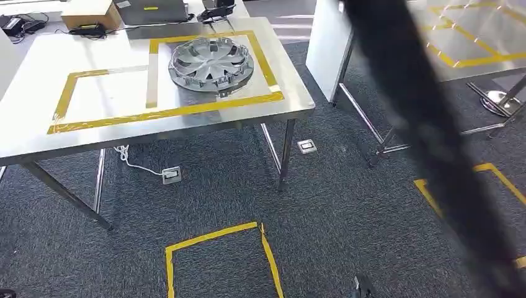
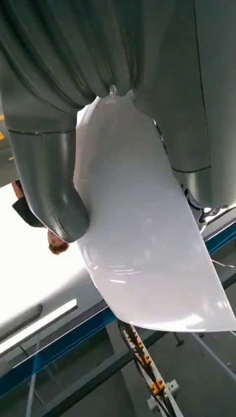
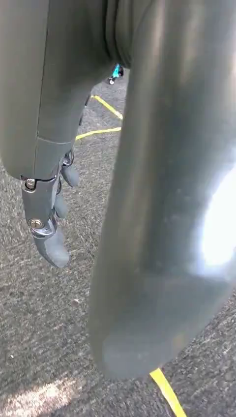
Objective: Take the parts from the cabinet and place them on the table.
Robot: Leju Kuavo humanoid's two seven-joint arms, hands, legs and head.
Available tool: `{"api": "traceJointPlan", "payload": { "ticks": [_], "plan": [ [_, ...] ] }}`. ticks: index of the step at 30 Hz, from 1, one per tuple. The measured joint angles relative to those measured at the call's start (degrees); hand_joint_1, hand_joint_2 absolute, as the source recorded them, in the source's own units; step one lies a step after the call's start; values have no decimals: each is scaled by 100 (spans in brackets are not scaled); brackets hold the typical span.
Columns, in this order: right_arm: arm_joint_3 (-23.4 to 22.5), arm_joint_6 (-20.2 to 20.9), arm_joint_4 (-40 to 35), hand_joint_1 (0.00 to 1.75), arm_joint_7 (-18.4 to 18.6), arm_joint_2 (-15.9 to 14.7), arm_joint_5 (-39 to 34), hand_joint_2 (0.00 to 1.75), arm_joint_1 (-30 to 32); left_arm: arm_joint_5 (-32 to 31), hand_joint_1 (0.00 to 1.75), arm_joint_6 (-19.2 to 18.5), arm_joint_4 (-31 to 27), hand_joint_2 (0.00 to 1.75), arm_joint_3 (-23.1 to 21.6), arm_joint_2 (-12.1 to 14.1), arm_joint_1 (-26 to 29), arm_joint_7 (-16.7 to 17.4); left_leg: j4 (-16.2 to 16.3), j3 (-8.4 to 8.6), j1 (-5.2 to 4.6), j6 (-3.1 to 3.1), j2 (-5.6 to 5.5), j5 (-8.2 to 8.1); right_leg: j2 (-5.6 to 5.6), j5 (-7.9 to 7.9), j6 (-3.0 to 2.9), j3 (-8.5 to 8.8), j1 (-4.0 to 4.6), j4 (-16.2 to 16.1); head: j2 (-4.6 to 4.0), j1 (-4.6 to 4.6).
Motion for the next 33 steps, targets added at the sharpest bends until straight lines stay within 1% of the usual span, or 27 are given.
{"api": "traceJointPlan", "payload": {
  "ticks": [1, 2, 3, 4, 5, 8, 10, 11, 12, 13, 14, 15, 16, 17, 19, 20, 21, 22, 24, 25, 26, 27, 29, 30, 31, 32, 33],
  "plan": [
    [0, 0, 2, 0, 0, 0, 0, 0, 4, -4, 175, 0, 0, 175, 0, -13, -1, -2, 1, 6, -1, -10, 8, -6, -1, 144, -15, 69, 1, -159, 0, 2],
    [0, 0, 2, 0, 0, 0, 0, 0, 3, -7, 175, 0, -2, 175, 0, -20, -2, -2, 2, 19, -1, -26, 15, -17, -9, 376, -36, 278, 1, -563, 0, 2],
    [0, 0, 0, 0, 0, 0, 0, 0, -1, -9, 175, 0, -4, 175, 0, -24, -4, -2, 6, 38, 0, -46, 21, -30, -31, 629, -63, 575, 2, -1121, 0, 4],
    [0, 0, 0, 0, 0, -4, 0, 0, -6, -11, 175, 2, -9, 175, 0, -35, -9, -4, 10, 58, 0, -75, 27, -49, -71, 790, -96, 853, 9, -1638, 0, 2],
    [2, 0, 0, 0, 0, -4, 0, 0, -21, -11, 175, 2, -11, 175, 0, -37, -12, -9, 17, 52, -41, -114, 32, -69, -96, 666, -92, 900, 62, -1748, 0, -2],
    [0, 0, 0, 0, 0, -4, 0, 0, -15, -13, 175, 9, -24, 175, -7, -44, -21, -15, -33, 85, -16, -222, 38, -76, -61, 665, -154, 890, 89, -1762, 0, 0],
    [0, 0, 0, 0, 0, -2, 0, 0, -13, -22, 175, 24, -50, 175, -4, -41, -28, -15, 15, 86, 8, -300, 25, -123, -52, 695, -230, 967, 27, -1845, 0, 2],
    [0, 0, 0, 0, -2, -2, 2, 0, -20, -26, 175, 44, -52, 175, -4, -41, -41, -28, 231, -5, 4, -324, 3, -240, -50, 675, -269, 999, 26, -1847, 0, -33],
    [0, 0, 0, 0, -2, -4, 2, 0, -24, -33, 175, 57, -52, 175, -2, -41, -44, -33, 616, -203, 11, -349, -14, -424, -51, 655, -298, 1020, 26, -1847, 0, -35],
    [0, 0, 0, 0, -2, -4, 2, 0, -24, -33, 175, 61, -48, 175, -2, -44, -30, -31, 1124, -481, 22, -372, -19, -623, -49, 628, -323, 1043, 31, -1847, 0, -33],
    [0, 0, 0, 0, -2, -4, 2, 0, -22, -31, 175, 66, -42, 175, -2, -44, -19, -26, 1545, -739, 27, -390, -19, -754, -48, 609, -334, 1055, 37, -1845, 0, -33],
    [0, -2, 0, 0, -2, -4, 2, 0, -19, -31, 175, 68, -35, 175, -2, -44, -14, -26, 1743, -891, 30, -402, -19, -744, -40, 591, -330, 1074, 37, -1844, 0, -33],
    [0, -2, 0, 0, -2, -4, 2, 0, -17, -31, 175, 68, -33, 175, -2, -44, -15, -28, 1657, -896, 34, -407, -19, -579, -29, 567, -320, 1105, 36, -1843, 0, -33],
    [0, -2, 0, 0, -2, -4, 2, 0, -18, -31, 175, 68, -33, 175, -2, -44, -19, -33, 1344, -784, 43, -403, -19, -322, -13, 541, -306, 1140, 32, -1839, 0, -35],
    [0, -2, 0, 0, -4, 0, 2, 0, -20, -31, 175, 72, -35, 175, -2, -44, -22, -37, 299, -324, 53, -380, -19, 279, 11, 470, -259, 1240, 26, -1828, 0, -35],
    [0, -2, 0, 0, -4, 2, 2, 0, -21, -31, 175, 72, -31, 175, -2, -44, -23, -48, 111, -216, 36, -349, -37, 188, 16, 437, -218, 1246, 49, -1821, 0, -35],
    [0, -2, 0, 0, -7, 0, 2, 0, -30, -31, 175, 79, -44, 175, 0, -44, -25, -61, 18, -180, 18, -292, -46, 165, 34, 419, -177, 1219, 60, -1796, 0, -63],
    [0, -4, 0, 0, -7, 0, 2, 0, -28, -31, 175, 88, -46, 175, 0, -44, -12, -79, 31, -201, 16, -262, -44, 163, 32, 428, -153, 1215, 56, -1814, 0, -26],
    [0, -7, 0, 0, -7, 0, 2, 0, -23, -26, 175, 107, -50, 175, 4, -41, -14, -92, 34, -202, -2, -180, -54, 138, 30, 408, -84, 1234, 47, -1842, 0, -33],
    [0, -7, 0, 0, -7, 2, 2, 0, -24, -26, 175, 107, -68, 175, 4, -44, -13, -105, -25, -138, 40, -126, -48, 148, 28, 357, -44, 1249, 32, -1820, 0, -24],
    [0, -4, 2, 0, -9, 9, 2, 0, -25, -24, 175, 109, -79, 175, 4, -44, -17, -118, -42, -90, 35, -95, -38, 125, 2, 293, -25, 1201, 36, -1656, 0, -26],
    [0, -7, 0, 0, -11, 9, 2, 0, -32, 2, 175, 111, -81, 175, 4, -44, -20, -137, -43, -72, 35, -66, -27, 107, -17, 126, -12, 996, 38, -1270, 0, -15],
    [0, -7, 0, 0, -15, -2, 2, 0, -19, 9, 175, 111, -74, 175, 7, -44, 5, -138, -41, -53, 24, -25, -19, 69, -17, -164, 11, 460, 38, -385, 0, -13],
    [0, -7, 0, 0, -11, -2, 2, 0, -1, 11, 175, 112, -70, 175, 7, -41, 10, -142, -39, -39, 20, -24, -22, 45, -17, -193, 16, 231, 37, -78, 0, -15],
    [0, -7, 2, 0, -13, -2, 2, 0, 13, 15, 175, 112, -66, 175, 7, -42, 11, -142, -37, -12, 20, -27, -32, 19, -18, -69, 15, 140, 37, -54, 0, -13],
    [0, -7, 2, 0, -20, -2, 2, 0, 17, 18, 175, 114, -63, 175, 7, -41, 12, -146, -35, 30, 20, -39, -40, -15, -21, 178, 4, 198, 36, -311, 0, -13],
    [0, -7, 0, 0, -28, -2, 4, 0, 14, 24, 175, 120, -63, 175, 7, -41, 14, -151, -32, 88, 20, -56, -44, -53, -28, 487, -16, 377, 37, -776, 0, -13]
  ]
}}
